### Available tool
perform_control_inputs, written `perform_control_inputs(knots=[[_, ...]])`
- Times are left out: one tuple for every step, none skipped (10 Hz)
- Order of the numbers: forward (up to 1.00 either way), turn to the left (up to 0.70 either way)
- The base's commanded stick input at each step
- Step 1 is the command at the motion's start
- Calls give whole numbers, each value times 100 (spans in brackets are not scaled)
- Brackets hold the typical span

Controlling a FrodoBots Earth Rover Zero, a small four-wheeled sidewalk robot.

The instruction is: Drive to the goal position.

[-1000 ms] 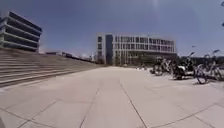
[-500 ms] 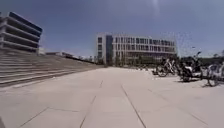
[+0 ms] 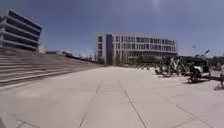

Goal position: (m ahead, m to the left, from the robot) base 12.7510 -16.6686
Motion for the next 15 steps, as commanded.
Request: perform_control_inputs(knots=[[73, -3], [72, -3], [72, -3], [72, -3], [72, -3], [72, -3], [72, -3], [72, -3], [72, -3], [72, -3], [72, -3], [72, -3], [72, -3], [72, -3], [72, -3]])
